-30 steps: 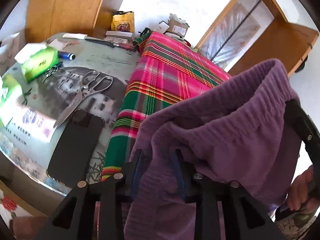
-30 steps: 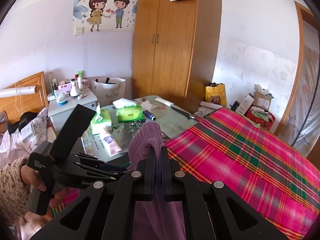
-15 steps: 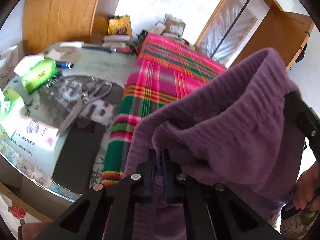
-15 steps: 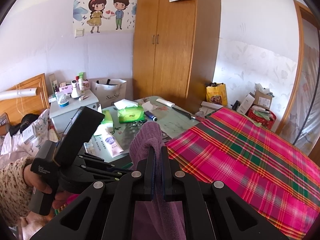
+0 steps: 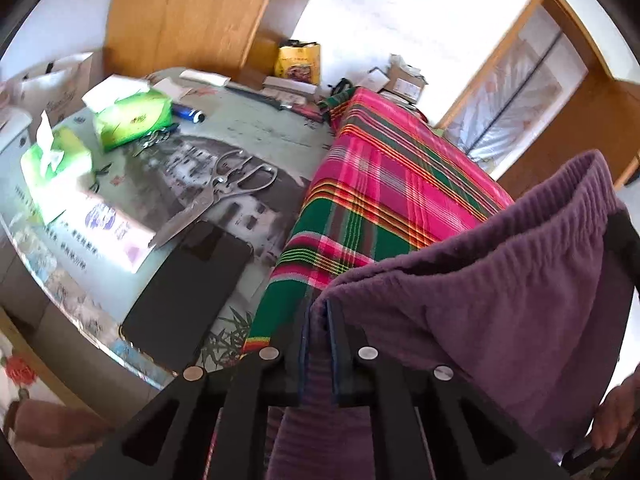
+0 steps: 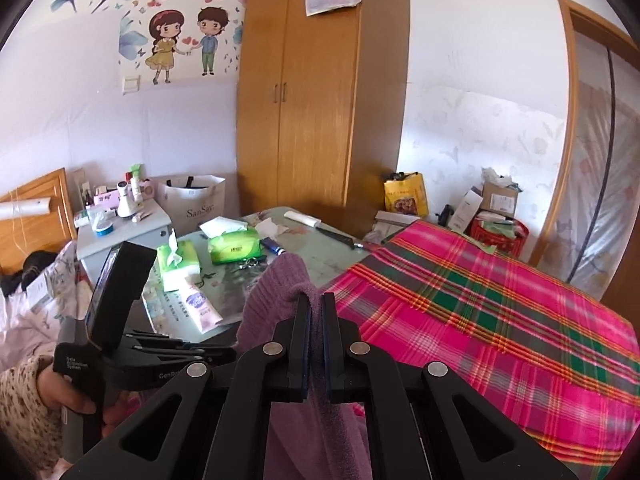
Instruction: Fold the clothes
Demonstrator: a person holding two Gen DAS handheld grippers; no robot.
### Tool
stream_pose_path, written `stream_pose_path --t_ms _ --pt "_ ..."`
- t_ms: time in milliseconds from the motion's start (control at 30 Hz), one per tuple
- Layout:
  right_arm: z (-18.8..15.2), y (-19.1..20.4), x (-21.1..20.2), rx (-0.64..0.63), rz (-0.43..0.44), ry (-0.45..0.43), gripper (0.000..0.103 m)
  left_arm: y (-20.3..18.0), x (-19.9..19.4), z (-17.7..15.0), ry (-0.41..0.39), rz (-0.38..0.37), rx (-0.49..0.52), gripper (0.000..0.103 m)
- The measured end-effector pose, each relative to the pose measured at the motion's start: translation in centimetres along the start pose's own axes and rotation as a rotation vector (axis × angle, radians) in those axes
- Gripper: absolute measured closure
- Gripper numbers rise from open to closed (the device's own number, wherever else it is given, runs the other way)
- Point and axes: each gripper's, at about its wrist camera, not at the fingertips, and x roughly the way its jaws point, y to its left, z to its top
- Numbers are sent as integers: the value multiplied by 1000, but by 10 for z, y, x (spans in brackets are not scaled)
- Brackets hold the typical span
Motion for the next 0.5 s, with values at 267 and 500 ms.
stream_pose_path --t_ms 267,500 --pt "1 7 -1 -10 37 -3 98 -12 -24 -10 -9 -6 -8 88" --pt "-1 8 -2 -5 44 -1 98 -22 -6 -13 98 -202 -15 90"
